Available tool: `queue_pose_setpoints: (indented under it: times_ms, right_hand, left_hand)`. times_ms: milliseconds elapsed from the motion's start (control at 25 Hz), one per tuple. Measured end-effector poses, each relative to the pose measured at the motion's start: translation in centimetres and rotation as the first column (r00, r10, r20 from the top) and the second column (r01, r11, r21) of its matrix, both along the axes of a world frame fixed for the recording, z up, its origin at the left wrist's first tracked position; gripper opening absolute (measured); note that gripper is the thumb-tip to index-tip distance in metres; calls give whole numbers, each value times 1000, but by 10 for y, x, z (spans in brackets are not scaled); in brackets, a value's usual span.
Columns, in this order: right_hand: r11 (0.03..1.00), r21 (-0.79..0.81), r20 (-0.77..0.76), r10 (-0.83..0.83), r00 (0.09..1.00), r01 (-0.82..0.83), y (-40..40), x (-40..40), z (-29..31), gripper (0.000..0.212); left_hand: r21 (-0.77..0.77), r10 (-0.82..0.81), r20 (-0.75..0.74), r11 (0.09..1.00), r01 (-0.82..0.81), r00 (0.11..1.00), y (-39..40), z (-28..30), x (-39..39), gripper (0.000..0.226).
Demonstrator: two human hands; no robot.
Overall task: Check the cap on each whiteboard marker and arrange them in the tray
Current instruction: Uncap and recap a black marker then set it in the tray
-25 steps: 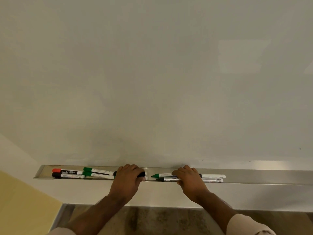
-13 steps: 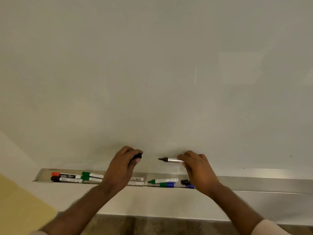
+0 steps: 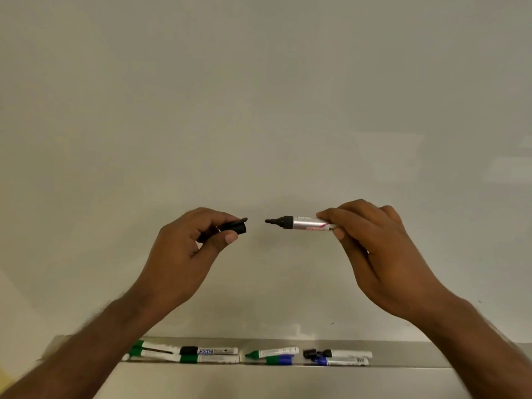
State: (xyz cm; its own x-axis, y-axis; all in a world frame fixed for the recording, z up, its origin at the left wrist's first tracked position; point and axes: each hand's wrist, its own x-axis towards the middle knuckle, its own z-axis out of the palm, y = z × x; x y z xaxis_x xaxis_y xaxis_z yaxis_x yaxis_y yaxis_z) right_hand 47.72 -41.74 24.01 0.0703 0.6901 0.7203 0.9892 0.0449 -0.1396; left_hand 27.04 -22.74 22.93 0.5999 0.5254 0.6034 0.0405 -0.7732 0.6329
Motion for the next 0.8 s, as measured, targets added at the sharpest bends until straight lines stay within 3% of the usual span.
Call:
queue_pose_setpoints:
  times_ms: [160,320,640,800]
  right_hand:
    - [1000,-21,75,2,997,0,-5,-10,13,33]
    - [999,-34,81,22,997,-19,-6,-15,15,30]
    - [992,-92,7,84,996,-83,-5,-20,17,24]
    - [993,-84,-17,82,996,-83,-6,-19,17,20]
  left_hand:
    - [-71,-87,56,993,91,995,-13,16,-4,25]
    - [-17,-87,13,996,87,996,-21,23,-2,24]
    - [-62,-104,-40,993,101,994,-38,18,8,16]
    - [-6,-97,-13,995,97,995,-48,14,15,26]
